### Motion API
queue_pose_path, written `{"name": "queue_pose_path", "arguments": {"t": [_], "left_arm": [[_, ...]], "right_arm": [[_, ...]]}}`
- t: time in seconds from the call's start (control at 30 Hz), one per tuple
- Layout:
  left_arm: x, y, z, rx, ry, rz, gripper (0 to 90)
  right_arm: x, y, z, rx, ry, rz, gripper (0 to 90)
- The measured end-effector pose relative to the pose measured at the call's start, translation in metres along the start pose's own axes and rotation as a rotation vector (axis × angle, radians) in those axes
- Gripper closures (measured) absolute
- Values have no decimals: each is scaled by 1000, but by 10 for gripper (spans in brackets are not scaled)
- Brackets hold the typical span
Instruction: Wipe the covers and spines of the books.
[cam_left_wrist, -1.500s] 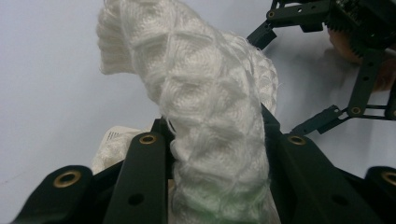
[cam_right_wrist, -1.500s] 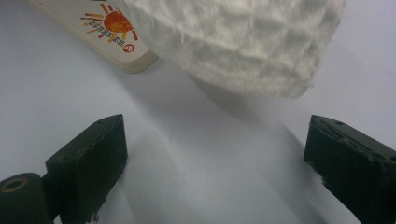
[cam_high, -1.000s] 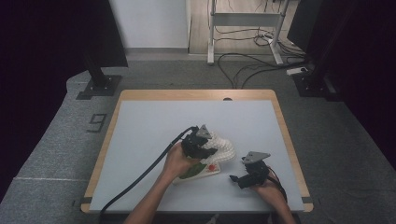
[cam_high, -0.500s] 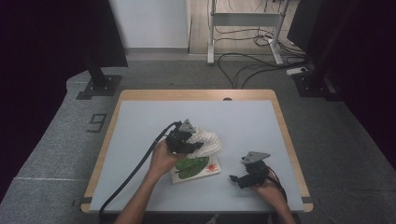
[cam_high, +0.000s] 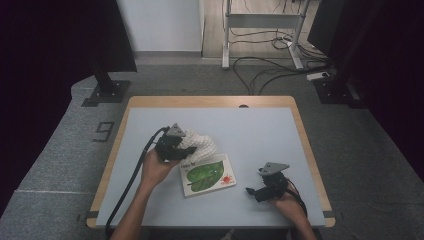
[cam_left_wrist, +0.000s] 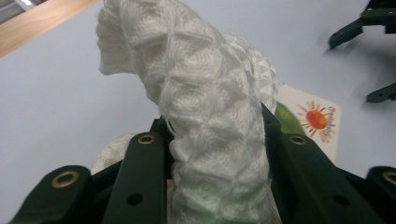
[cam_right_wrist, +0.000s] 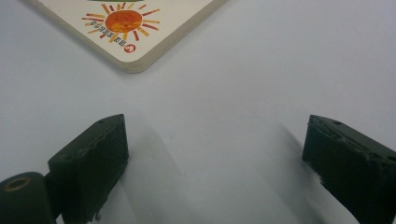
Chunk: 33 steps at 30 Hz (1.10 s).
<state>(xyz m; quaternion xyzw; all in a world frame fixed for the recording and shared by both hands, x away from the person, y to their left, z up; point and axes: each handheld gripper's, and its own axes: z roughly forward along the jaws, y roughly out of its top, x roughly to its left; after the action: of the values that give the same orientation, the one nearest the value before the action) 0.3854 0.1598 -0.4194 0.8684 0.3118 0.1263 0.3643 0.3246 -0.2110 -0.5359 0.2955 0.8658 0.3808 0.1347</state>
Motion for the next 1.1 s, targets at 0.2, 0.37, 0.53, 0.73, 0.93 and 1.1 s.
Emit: {"name": "queue_pose_path", "arguments": {"t": [0.2, 0.37, 0.53, 0.73, 0.93, 1.1], "left_arm": [[14, -9, -12, 2, 33, -27, 652], [23, -14, -22, 2, 58, -42, 650], [33, -23, -29, -3, 78, -69, 647], [49, -36, -40, -13, 111, -119, 645], [63, -51, -52, -12, 154, -159, 642], [73, -65, -58, -11, 174, -194, 641]], "right_arm": [[0, 0, 0, 1, 0, 1, 63], [0, 0, 0, 1, 0, 1, 63], [0, 0, 0, 1, 0, 1, 62], [0, 0, 0, 1, -1, 1, 62], [0, 0, 0, 1, 0, 1, 63], [0, 0, 0, 1, 0, 1, 62]]}}
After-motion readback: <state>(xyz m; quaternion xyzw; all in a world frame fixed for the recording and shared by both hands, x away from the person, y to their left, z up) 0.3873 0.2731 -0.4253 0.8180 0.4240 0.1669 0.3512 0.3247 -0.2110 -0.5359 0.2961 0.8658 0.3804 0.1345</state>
